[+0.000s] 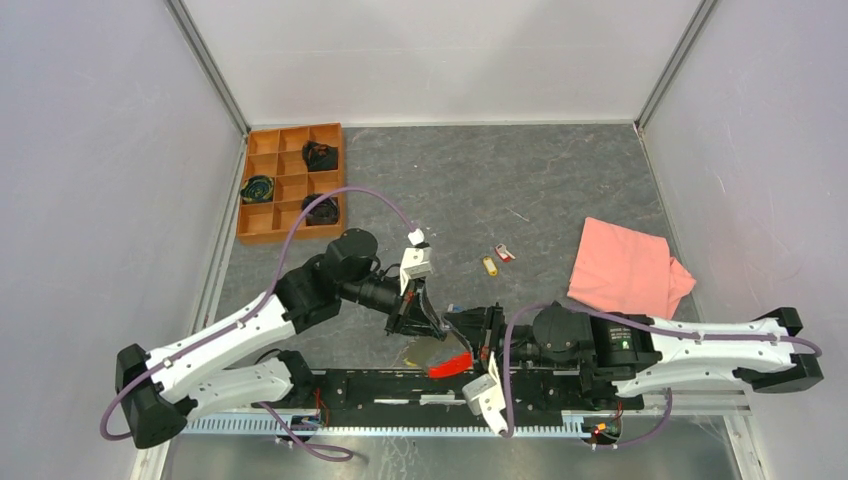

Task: Remove the keys from the keyring
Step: Remove the key from the keyring.

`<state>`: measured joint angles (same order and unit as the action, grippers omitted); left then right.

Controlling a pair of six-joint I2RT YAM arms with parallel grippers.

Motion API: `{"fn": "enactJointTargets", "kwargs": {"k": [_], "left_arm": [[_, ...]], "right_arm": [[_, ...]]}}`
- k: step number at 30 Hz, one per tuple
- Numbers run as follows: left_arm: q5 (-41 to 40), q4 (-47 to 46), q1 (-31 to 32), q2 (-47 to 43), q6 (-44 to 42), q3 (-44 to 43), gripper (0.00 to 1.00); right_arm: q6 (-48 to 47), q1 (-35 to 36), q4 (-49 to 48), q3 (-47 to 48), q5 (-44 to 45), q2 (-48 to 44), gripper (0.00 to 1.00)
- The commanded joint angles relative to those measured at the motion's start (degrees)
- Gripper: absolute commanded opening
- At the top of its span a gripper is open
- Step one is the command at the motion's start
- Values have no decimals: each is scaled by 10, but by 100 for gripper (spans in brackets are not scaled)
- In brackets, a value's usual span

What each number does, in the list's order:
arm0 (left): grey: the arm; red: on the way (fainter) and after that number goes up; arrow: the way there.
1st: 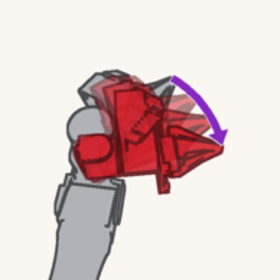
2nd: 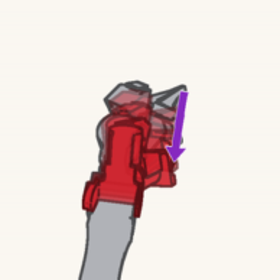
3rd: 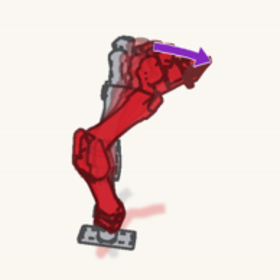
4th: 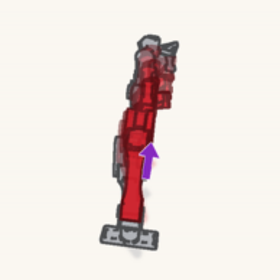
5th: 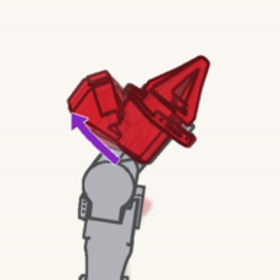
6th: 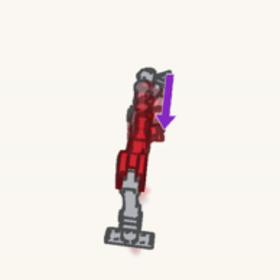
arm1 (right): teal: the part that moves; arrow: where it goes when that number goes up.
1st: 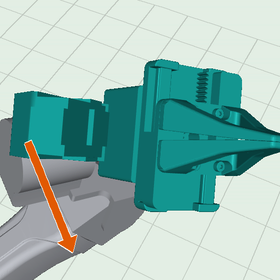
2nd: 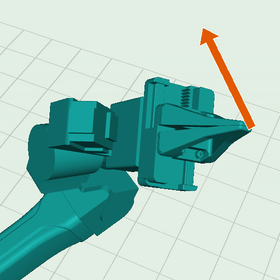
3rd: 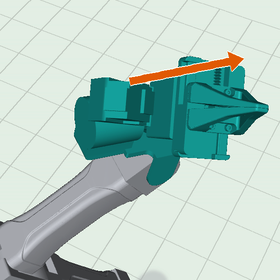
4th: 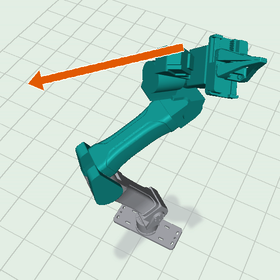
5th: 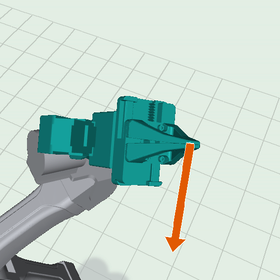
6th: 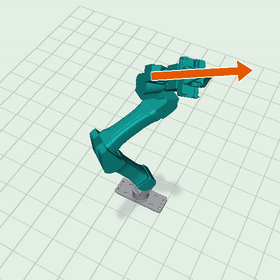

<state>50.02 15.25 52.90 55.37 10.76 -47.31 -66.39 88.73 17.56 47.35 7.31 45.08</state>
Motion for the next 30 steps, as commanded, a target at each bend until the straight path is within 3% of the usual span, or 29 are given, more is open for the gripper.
{"fn": "enactJointTargets", "kwargs": {"k": [1,3,8,12,18,30], "left_arm": [[-50,-105,1,-33,49,17,2],[-59,-127,1,-41,50,26,4],[-91,-180,1,-67,46,44,28],[-98,-232,1,-97,38,60,36],[-85,-313,1,-155,5,94,41],[-80,-336,1,-174,-23,75,39]], "right_arm": [[-24,28,-85,-9,90,-5,0],[-48,35,-101,-12,101,-8,1],[-94,47,-150,-26,92,-29,0],[-100,47,-197,-43,56,-55,1],[-92,47,-244,-60,17,-84,1],[-65,47,-262,-56,-26,-100,1]]}}
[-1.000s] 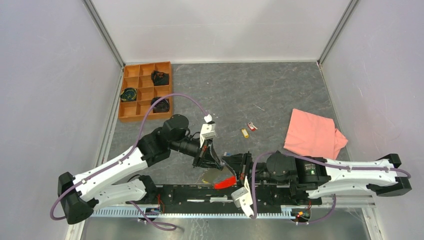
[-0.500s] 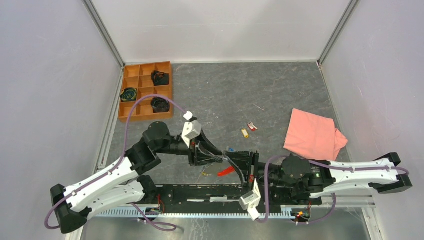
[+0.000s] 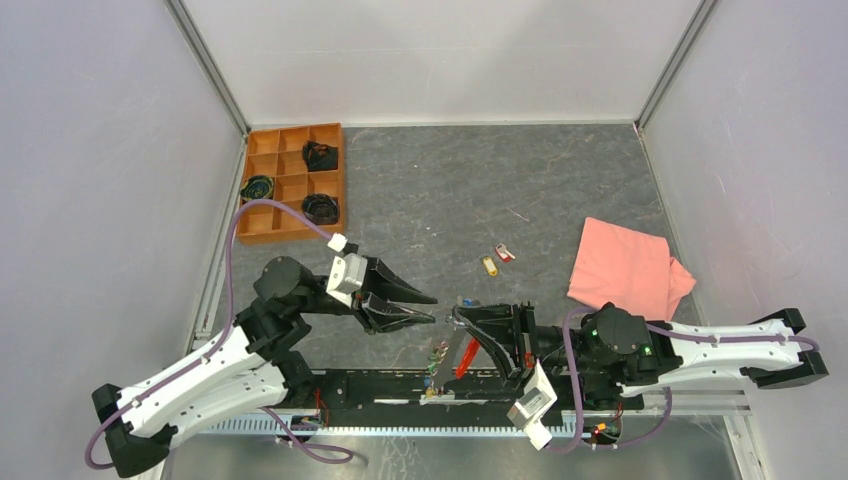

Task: Remove the keys from the keyring
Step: Remove the key from the keyring.

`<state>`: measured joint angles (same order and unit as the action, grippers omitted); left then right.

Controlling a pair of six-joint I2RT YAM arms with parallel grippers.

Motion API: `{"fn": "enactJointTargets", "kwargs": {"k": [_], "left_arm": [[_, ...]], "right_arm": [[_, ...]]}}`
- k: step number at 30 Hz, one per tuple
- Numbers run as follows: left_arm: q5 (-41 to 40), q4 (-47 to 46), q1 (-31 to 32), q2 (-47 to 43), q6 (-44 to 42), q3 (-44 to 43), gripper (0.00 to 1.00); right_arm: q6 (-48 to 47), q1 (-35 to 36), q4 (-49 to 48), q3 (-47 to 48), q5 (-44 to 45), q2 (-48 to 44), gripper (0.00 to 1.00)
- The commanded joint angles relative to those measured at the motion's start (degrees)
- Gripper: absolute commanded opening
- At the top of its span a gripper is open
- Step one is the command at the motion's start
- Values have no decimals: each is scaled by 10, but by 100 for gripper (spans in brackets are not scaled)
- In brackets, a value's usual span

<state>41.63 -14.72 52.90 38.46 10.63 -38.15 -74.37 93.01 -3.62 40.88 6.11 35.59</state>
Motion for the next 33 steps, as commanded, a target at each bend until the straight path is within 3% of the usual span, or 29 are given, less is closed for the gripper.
{"fn": "enactJointTargets", "kwargs": {"k": [1,13,21,33], "left_arm": [[9,-39,1,-7,-20,-19,38],[82,-55,1,-24,24,-38,28],[124,-110,2,23,82,-34,28],[119,-117,3,55,79,-23,31]], "right_arm": [[16,4,-49,10,-13,-5,1],[14,5,-50,13,1,7,1],[11,4,-50,17,0,15,1],[8,4,-52,22,-7,20,1]]}}
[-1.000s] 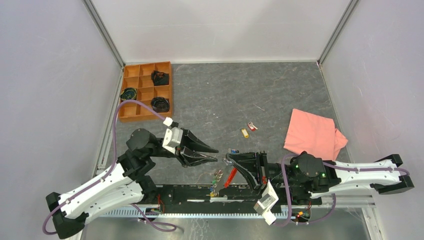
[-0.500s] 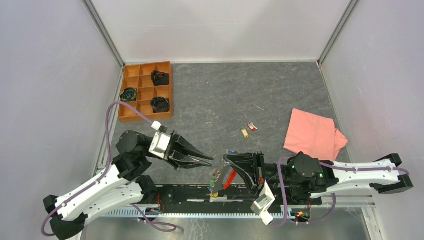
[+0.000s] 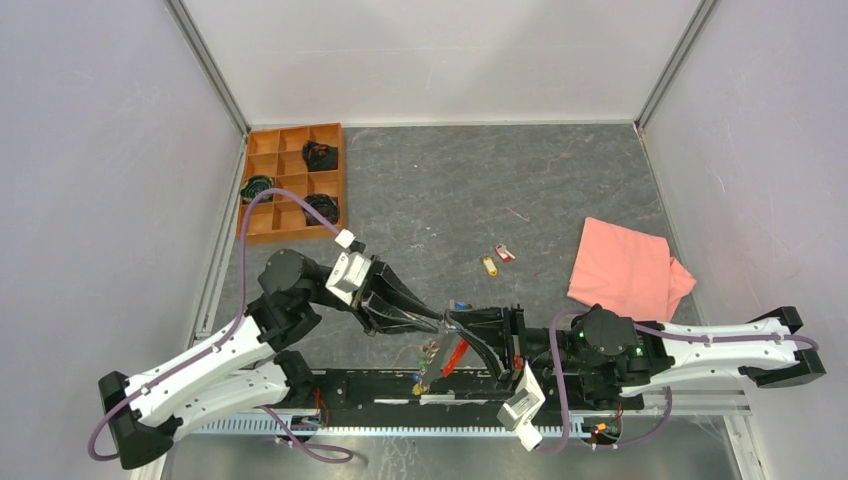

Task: Remove the keys from the keyring
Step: Remove the key from the keyring.

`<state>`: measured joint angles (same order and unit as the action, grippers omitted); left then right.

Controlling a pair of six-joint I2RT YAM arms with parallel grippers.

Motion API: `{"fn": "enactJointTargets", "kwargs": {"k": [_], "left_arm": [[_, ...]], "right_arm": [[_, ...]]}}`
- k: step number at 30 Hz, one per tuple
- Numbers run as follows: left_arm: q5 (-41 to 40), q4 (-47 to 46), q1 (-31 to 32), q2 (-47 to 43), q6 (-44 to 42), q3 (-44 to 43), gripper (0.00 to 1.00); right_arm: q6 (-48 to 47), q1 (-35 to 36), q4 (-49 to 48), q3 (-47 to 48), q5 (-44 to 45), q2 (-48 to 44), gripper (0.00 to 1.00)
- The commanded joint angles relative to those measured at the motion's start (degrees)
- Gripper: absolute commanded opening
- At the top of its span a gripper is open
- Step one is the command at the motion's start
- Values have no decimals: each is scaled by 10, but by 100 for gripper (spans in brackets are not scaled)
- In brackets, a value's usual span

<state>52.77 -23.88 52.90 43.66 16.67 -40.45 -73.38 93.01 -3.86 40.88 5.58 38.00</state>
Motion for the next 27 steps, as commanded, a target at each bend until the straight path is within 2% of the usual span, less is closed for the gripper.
{"fn": "enactJointTargets", "kwargs": {"k": [1,10,16,27], "left_arm": [[6,-26,4,5,17,1,31],[5,-22,4,16,14,4,31],[-13,-18,4,-10,11,10,31],[-38,57,4,-57,-22,0,30]], "right_arm": [[-3,3,-49,22,-1,-3,1],[-5,4,-52,19,-2,-7,1],[-7,4,-53,17,5,-9,1],[-11,4,-51,17,14,-7,1]]}}
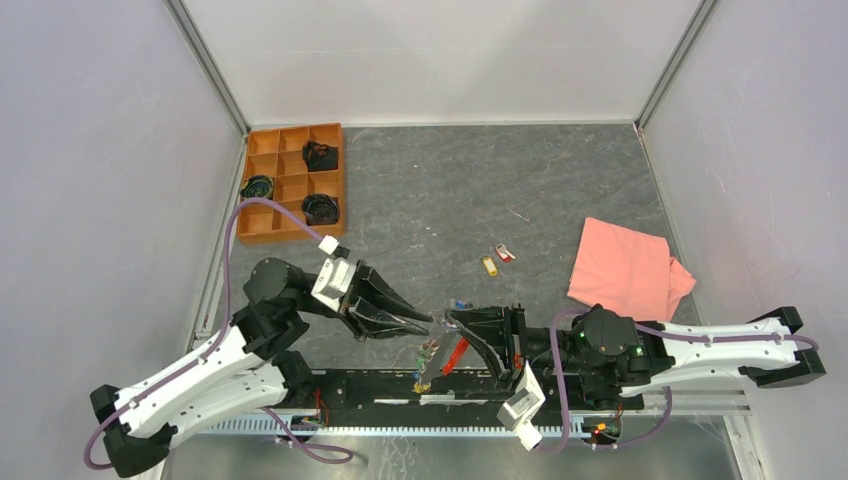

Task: Remove the keys from the keyring
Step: Remove the key from the keyring.

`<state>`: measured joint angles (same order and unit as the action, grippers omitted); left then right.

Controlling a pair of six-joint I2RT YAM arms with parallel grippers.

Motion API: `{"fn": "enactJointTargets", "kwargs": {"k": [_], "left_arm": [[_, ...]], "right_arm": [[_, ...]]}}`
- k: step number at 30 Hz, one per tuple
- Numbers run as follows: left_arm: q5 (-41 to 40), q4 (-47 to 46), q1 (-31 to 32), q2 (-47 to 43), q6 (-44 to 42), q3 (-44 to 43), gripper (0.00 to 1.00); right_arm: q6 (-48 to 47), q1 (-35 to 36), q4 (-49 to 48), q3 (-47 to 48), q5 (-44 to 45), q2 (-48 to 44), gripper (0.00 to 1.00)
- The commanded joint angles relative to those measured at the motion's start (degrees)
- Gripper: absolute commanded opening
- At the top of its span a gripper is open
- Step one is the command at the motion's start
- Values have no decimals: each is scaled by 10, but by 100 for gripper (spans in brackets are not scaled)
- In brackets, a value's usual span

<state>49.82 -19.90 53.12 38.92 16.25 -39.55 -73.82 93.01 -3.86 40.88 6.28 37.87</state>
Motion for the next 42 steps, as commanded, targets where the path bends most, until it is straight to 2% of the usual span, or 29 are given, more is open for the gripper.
{"fn": "enactJointTargets", "kwargs": {"k": [1,5,11,26,42], "left_arm": [[-1,17,2,-7,-14,-12,29],[28,12,3,21,5,-19,27],[36,-19,12,54,13,-12,29],[-13,-25,13,51,-23,-7,35],[10,-76,25,67,1,-1,34]], "right_arm": [[-7,4,-52,17,7,-5,1],[-9,4,-53,18,6,-3,1],[-8,4,-54,18,5,-2,1],[-4,4,-43,18,-17,-7,1],[-6,4,-41,19,-7,-4,1]]}}
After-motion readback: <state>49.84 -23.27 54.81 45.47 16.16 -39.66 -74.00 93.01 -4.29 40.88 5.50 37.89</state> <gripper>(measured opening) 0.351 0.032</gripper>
